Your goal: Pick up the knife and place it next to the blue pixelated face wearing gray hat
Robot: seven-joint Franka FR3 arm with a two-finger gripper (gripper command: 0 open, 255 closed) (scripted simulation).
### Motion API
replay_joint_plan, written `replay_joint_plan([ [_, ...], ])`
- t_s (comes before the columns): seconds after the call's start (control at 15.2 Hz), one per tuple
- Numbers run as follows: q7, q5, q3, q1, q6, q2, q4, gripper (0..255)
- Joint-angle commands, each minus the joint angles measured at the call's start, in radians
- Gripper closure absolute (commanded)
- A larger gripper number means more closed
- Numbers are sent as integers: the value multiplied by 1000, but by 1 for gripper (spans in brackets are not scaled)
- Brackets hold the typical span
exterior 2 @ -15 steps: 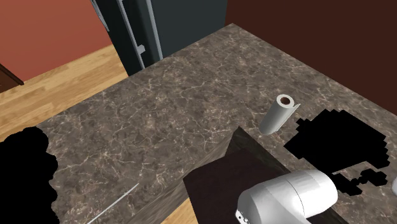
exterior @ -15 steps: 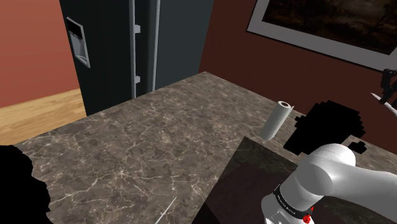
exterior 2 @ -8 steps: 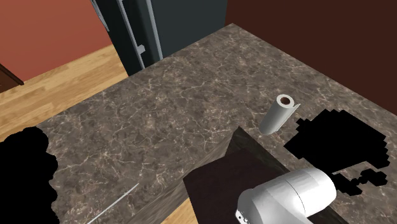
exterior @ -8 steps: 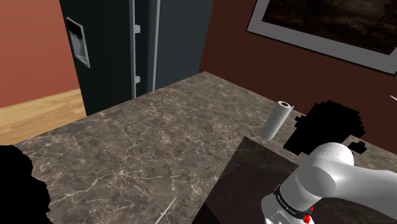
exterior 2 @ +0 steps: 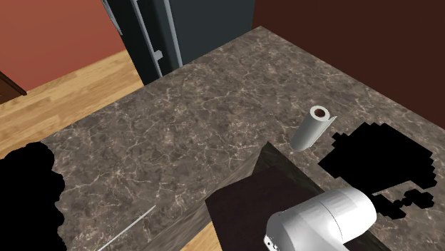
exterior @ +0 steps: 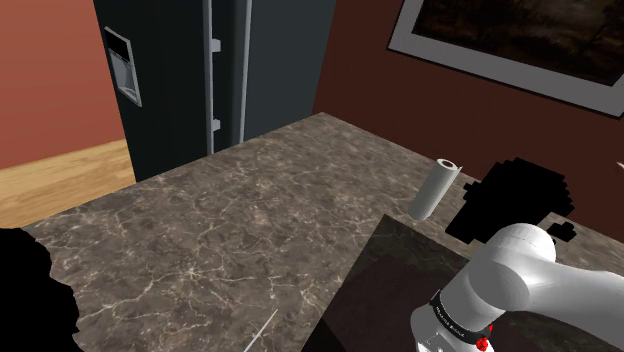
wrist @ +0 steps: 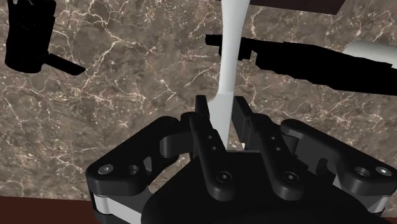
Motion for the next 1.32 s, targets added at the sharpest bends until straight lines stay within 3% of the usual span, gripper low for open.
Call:
replay_joint_plan([
  [0.0,4,-7,-6,-7,10,-27,-36,255],
  [1.25,40,-96,-94,-71,96,-257,-344,255],
])
